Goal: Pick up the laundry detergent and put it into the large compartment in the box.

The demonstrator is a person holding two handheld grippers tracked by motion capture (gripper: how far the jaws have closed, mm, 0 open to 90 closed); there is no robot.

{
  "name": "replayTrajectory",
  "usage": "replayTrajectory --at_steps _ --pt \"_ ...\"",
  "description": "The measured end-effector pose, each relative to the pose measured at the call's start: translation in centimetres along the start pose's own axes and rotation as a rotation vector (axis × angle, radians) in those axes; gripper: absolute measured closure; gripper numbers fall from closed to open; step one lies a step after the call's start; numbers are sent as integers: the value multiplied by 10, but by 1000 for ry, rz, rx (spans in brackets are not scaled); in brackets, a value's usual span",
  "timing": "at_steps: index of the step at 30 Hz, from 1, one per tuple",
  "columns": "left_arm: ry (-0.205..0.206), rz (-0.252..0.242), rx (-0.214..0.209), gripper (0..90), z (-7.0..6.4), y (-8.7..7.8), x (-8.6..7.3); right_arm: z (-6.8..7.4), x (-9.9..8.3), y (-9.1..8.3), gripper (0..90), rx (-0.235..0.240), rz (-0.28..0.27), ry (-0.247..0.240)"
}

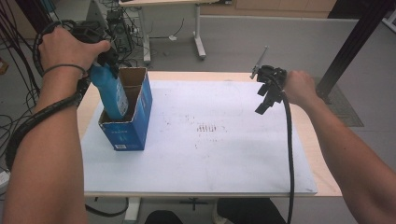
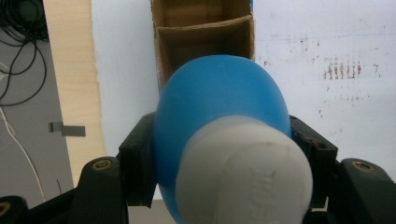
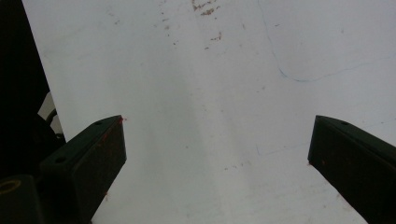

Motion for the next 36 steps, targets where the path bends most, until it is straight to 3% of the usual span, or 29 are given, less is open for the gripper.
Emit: replayTrajectory --at_steps 36 --pt "25 24 16 378 -5 62 9 -5 -6 12 42 20 7 10"
Point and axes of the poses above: each handheld gripper's, and its own axes: y roughly forward along the jaws, x roughly out of its top, z roughly to its left, the point moved 4 cm from there along y, roughly forward along the jaws, and after that the axes turned 12 degrees about y, right-handed, at the moved point
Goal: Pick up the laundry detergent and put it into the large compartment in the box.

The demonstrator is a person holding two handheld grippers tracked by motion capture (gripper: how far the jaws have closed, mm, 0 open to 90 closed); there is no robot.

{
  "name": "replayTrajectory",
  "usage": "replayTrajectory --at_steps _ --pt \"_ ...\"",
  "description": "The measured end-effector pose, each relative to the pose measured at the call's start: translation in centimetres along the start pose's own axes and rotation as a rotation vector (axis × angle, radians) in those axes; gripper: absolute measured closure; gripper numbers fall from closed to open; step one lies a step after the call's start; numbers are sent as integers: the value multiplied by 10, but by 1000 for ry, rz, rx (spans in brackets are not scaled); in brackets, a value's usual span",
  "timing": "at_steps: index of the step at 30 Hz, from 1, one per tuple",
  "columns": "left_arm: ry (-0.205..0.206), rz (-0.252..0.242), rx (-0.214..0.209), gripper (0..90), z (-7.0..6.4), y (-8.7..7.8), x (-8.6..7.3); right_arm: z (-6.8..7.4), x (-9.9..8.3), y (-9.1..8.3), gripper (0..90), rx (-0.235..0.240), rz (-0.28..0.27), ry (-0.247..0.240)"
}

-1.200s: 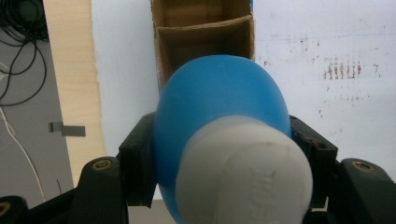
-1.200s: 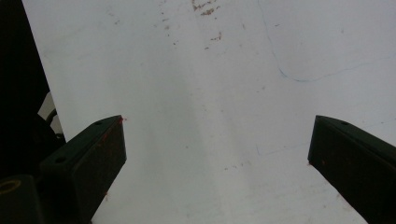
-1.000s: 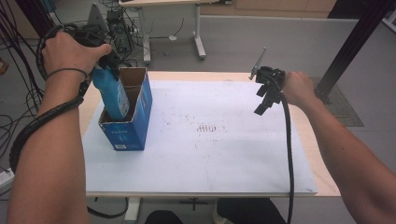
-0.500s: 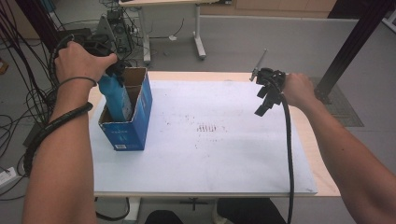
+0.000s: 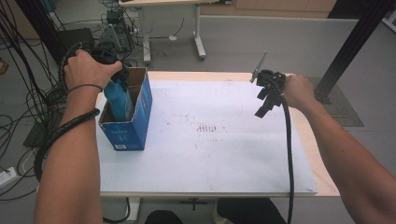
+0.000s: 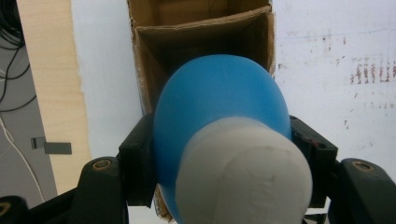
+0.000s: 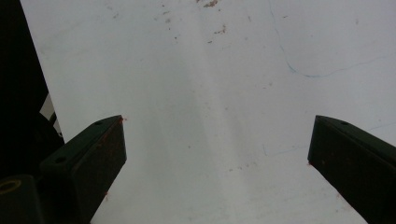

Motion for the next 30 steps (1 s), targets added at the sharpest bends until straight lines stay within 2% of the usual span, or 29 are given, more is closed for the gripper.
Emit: replayTrajectory --at_steps 10,30 --pt "7 -3 8 378 -2 15 -1 1 -1 0 41 -1 -2 -1" --pt "-7 10 2 377 0 44 -3 0 -2 2 41 0 3 -2"
Point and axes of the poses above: each handheld gripper's, and its own axes: y roughly forward along the jaws, x roughly out of its top, z roughly to its left, the point moved 4 cm from there along y, roughly forward along the jaws, and after that the axes turned 12 degrees about y, right-handed, at the moved point
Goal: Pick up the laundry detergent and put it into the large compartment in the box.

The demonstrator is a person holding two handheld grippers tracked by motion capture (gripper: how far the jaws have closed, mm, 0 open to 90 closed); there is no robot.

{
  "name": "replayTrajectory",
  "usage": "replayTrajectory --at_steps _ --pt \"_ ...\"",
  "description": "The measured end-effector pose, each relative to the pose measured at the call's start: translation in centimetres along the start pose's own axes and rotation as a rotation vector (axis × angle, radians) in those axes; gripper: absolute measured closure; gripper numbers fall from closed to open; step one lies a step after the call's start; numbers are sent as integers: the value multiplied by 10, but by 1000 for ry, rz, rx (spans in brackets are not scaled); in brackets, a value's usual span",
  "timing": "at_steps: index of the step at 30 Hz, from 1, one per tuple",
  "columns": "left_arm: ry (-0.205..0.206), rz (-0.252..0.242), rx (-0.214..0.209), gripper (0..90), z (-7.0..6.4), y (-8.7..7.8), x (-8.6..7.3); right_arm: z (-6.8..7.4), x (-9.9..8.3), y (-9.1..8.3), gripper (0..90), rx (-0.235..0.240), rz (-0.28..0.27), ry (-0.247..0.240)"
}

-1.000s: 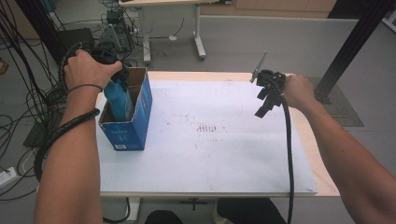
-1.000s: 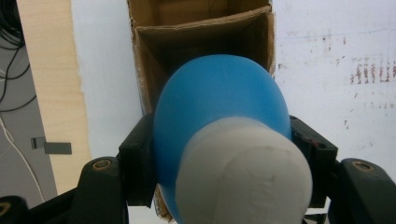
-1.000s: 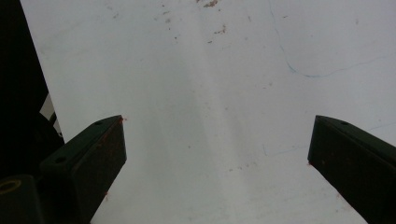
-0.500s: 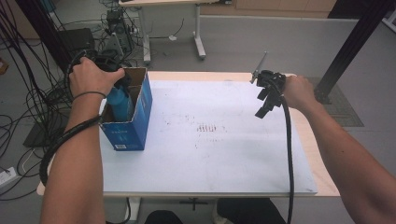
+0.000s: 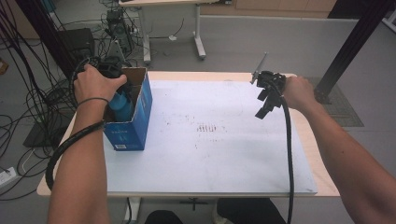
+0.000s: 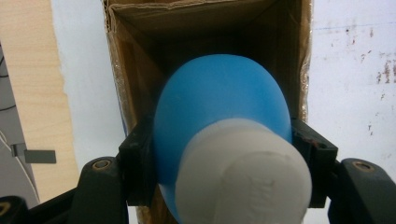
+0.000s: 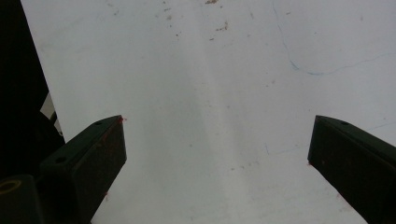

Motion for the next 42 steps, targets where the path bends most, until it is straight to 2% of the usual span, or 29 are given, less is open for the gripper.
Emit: replayTrajectory --at_steps 12,25,27,42 --pt "-1 -1 3 377 0 10 -2 0 -1 1 41 1 0 3" --pt "-5 17 -3 377 2 24 -2 1 -4 0 41 -1 -5 4" --pt "4 30 0 377 0 27 0 1 -3 0 41 -2 0 3" --pt "1 16 0 376 -1 30 -2 0 -7 -1 41 -2 -5 10"
Point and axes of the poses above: each handheld gripper's, and its own axes: y roughly forward along the jaws, x roughly out of its top, z roughly to its left, the point moved 4 cm from there along y, roughly forward along the jaws, and after that the axes turned 12 degrees about y, right-handed, at the moved point
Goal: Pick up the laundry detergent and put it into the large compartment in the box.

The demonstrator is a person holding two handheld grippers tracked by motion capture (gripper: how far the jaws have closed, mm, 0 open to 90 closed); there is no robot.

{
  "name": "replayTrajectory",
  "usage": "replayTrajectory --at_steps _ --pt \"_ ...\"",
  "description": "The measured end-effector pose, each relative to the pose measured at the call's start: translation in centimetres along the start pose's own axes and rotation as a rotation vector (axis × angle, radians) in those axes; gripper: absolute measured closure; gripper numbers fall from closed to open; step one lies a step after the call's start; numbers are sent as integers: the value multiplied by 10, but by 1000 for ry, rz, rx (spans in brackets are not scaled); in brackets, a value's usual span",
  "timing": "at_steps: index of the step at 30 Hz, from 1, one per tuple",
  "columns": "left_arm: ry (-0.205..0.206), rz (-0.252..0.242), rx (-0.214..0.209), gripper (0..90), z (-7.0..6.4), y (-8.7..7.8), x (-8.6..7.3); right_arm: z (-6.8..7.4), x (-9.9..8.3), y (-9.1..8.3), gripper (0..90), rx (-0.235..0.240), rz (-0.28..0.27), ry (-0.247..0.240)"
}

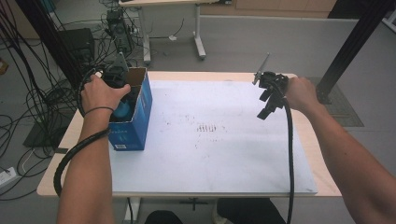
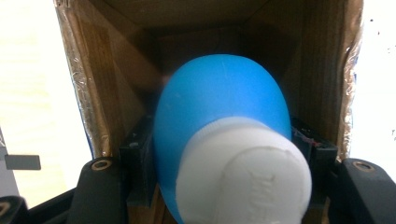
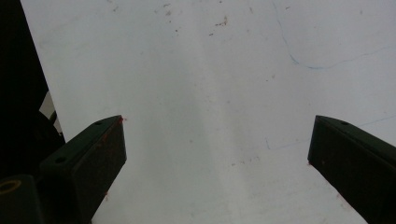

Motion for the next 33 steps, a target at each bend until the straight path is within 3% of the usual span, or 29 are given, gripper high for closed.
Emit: replayTrajectory --at_steps 33 --pt "-10 -14 -8 376 3 1 -3 -2 0 4 41 7 0 2"
Point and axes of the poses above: each handheld gripper's, and its own axes: y roughly forward along the jaws, x roughly out of its top, z roughly to its left, the point moved 4 cm from there along y, roughly forward along the jaws, and after that the axes turned 12 degrees about y, right-handed, at the moved point
